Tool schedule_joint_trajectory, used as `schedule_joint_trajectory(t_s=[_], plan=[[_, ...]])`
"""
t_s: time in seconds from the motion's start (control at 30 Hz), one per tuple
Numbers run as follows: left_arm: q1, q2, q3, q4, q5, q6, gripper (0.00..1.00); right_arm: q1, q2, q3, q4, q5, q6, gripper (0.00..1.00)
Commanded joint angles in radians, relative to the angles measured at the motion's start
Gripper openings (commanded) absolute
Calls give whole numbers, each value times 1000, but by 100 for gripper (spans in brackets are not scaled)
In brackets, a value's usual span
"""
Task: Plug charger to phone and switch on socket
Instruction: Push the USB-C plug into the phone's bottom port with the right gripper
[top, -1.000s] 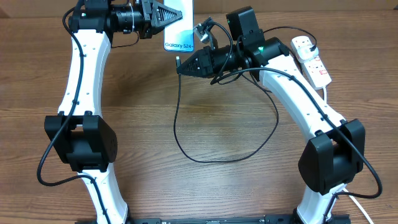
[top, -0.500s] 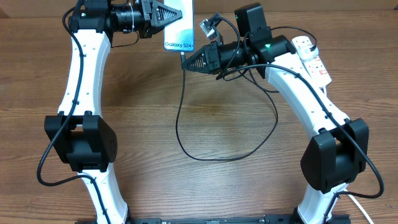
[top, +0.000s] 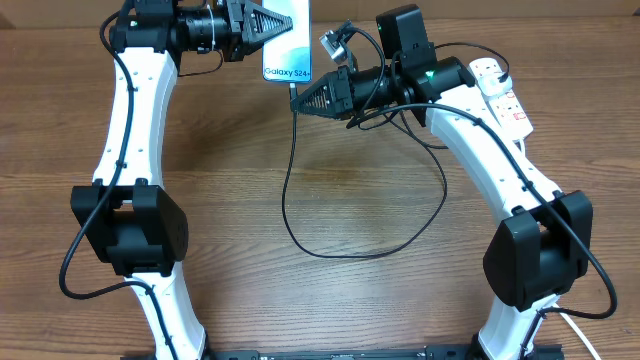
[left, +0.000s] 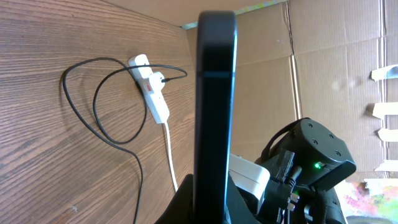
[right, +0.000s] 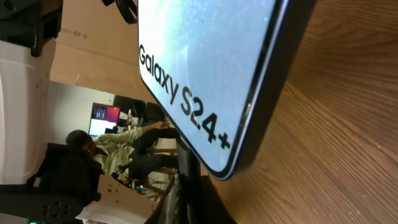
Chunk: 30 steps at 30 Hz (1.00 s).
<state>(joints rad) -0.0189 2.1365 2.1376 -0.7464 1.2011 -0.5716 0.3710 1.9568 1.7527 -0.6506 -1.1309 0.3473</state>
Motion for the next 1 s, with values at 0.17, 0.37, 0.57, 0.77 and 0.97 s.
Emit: schedule_joint_trajectory(t_s=[0.17,0.37,0.57,0.77,0.97], plan=[[3,-23,6,3,53,-13,4,16,-22,23,22,-15,24,4],[3,-23,6,3,58,-13,4,16,-22,23,30,-15,24,4],[3,-23,6,3,76,-13,4,16,-22,23,41,-15,24,4],[3,-23,6,3,89,-13,4,16,-22,23,42,-14,24,4],[3,-23,6,3,91,-13,4,16,-22,23,60,-14,24,4]])
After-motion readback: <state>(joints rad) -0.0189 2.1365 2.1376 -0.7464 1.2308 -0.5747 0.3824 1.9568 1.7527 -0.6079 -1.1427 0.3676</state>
